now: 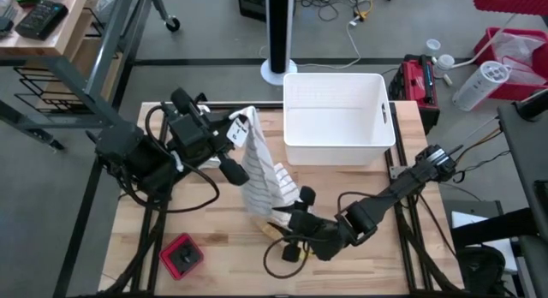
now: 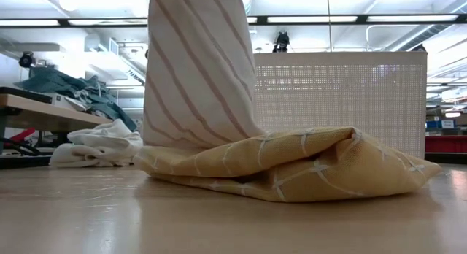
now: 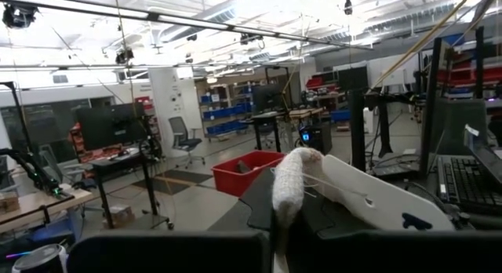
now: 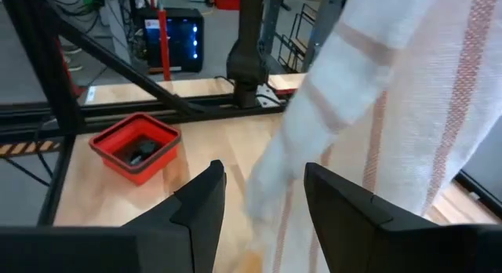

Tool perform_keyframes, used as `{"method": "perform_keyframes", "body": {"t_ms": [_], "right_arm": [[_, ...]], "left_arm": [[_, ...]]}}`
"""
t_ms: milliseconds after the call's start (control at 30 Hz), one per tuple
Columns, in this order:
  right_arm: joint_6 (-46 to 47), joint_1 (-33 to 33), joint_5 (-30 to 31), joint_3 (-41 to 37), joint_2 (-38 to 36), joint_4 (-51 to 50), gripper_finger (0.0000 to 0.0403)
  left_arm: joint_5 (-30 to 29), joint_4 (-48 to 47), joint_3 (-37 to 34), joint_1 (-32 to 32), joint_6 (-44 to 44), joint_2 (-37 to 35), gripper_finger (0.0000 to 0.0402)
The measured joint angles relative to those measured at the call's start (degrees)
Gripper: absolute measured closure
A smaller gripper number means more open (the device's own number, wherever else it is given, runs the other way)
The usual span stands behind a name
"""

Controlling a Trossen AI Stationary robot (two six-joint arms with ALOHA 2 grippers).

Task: Fold towel
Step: Fold the white kitchen towel

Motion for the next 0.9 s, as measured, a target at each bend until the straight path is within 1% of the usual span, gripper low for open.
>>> {"method": "perform_keyframes", "body": {"t_ms": [300,500,533,633,700,733,800,867,900], "right_arm": [[0.7,-3.4,0.8,-0.2,0.9,0.0,0.0233],[-1.1,-5.4,0.5,-0.3,2.1,2.0,0.0233],[-2.6,-5.5,-0.3,-0.3,2.3,3.2,0.0233],[-8.7,-5.5,-5.2,-0.3,2.8,8.7,0.0238],[-10.6,-5.4,-6.8,-0.3,3.1,11.8,0.0254],[-11.5,-5.4,-6.9,-0.3,3.2,12.4,0.027],[-13.2,-5.5,-6.7,-0.3,3.2,12.4,0.0316],[-14.5,-5.5,-5.3,-0.3,3.2,11.8,0.0374],[-15.9,-5.5,-3.8,-0.3,3.2,11.6,0.0388]], "left_arm": [[4.3,0.3,0.0,0.0,-3.8,0.0,0.0401],[4.5,0.3,0.0,0.0,-4.2,0.0,0.0401],[4.5,0.3,0.0,0.0,-4.2,0.0,0.0401],[4.6,0.2,0.0,0.0,-4.2,0.0,0.0401],[4.8,0.2,0.0,0.0,-4.2,0.0,0.0401],[4.8,0.1,0.0,0.0,-4.2,0.0,0.0401],[4.8,0.1,0.0,0.0,-4.1,0.0,0.0401],[4.8,0.1,0.0,0.0,-3.7,0.0,0.0401],[4.8,0.1,0.0,0.0,-3.7,0.0,0.0401]]}}
